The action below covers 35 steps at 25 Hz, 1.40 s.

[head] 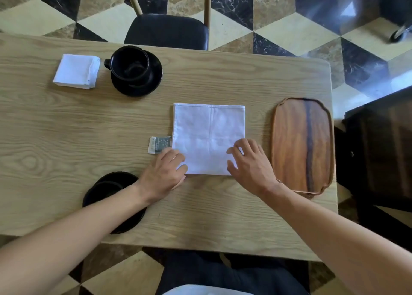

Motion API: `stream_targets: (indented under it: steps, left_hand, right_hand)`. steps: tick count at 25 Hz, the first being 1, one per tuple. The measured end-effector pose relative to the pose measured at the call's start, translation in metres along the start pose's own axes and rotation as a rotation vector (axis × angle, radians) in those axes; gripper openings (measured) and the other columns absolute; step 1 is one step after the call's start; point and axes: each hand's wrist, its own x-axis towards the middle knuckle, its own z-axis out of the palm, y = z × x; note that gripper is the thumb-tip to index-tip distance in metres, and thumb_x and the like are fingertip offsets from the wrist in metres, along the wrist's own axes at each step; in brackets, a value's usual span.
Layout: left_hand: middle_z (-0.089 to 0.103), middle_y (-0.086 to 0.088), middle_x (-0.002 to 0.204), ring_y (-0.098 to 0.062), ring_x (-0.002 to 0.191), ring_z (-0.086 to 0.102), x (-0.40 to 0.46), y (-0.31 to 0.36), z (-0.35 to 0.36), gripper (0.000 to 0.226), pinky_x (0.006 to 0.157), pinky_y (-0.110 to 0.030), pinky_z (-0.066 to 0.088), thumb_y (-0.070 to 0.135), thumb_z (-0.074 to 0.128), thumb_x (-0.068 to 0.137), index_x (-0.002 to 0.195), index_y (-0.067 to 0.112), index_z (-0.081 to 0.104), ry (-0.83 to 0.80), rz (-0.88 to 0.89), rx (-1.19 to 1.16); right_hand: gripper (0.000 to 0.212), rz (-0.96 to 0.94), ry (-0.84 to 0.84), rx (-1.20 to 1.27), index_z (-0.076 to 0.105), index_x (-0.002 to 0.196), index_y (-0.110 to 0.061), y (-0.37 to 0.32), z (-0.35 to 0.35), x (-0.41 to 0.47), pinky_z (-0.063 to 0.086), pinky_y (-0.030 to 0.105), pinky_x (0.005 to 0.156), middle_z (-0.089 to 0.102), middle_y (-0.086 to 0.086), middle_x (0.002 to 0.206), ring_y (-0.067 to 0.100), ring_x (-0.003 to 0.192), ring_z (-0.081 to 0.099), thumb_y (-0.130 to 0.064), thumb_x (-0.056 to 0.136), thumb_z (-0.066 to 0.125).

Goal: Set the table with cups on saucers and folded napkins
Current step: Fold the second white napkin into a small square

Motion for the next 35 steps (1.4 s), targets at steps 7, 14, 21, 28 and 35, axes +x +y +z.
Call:
stream_targets:
  steps: [7,14,21,28,35]
  left_hand:
    - [0.061,-0.01,0.075,-0.029,0.074,0.06,-0.009,-0.005,-0.013,0.019,0.06,-0.039,0.05,-0.011,0.074,0.071,0.069,0.006,0.064,-0.048,0.038,-0.015]
    - [0.062,-0.009,0.077,-0.027,0.077,0.061,-0.013,-0.015,-0.01,0.017,0.062,-0.038,0.052,-0.009,0.068,0.082,0.073,0.005,0.066,-0.058,0.089,0.058]
    - [0.059,-0.01,0.074,-0.029,0.074,0.058,-0.015,-0.015,-0.002,0.022,0.061,-0.039,0.05,-0.014,0.066,0.079,0.069,0.005,0.062,-0.044,0.103,0.083]
    - [0.053,-0.012,0.069,-0.03,0.067,0.053,-0.006,-0.015,-0.01,0.024,0.056,-0.042,0.046,-0.017,0.06,0.069,0.065,0.006,0.055,-0.033,0.068,0.034]
    - [0.052,-0.01,0.077,-0.029,0.069,0.051,-0.011,-0.014,-0.005,0.005,0.061,-0.04,0.045,0.001,0.054,0.076,0.076,0.005,0.057,-0.001,0.023,0.069]
  right_hand:
    - [0.026,0.253,-0.174,0.107,0.065,0.119,-0.021,-0.001,-0.003,-0.049,0.051,0.034,0.063,0.053,0.002,0.1,0.023,0.091,0.057,-0.028,0.094,0.064]
    - [0.022,0.156,-0.141,0.11,0.074,0.108,-0.027,0.006,-0.006,-0.052,0.046,0.03,0.057,0.06,0.001,0.089,0.027,0.075,0.061,-0.017,0.088,0.073]
    - [0.012,0.126,0.012,0.072,0.069,0.077,-0.012,0.006,0.0,-0.051,0.047,0.033,0.05,0.059,0.002,0.074,0.025,0.061,0.057,-0.014,0.089,0.072]
    - [0.008,0.15,0.0,0.191,0.066,0.088,-0.013,0.007,-0.005,-0.048,0.047,0.027,0.06,0.058,-0.004,0.095,0.016,0.087,0.057,-0.021,0.091,0.069]
    - [0.01,0.41,-0.039,0.458,0.055,0.093,-0.029,0.002,-0.011,-0.048,0.053,0.031,0.065,0.059,-0.013,0.095,0.003,0.076,0.065,-0.037,0.099,0.054]
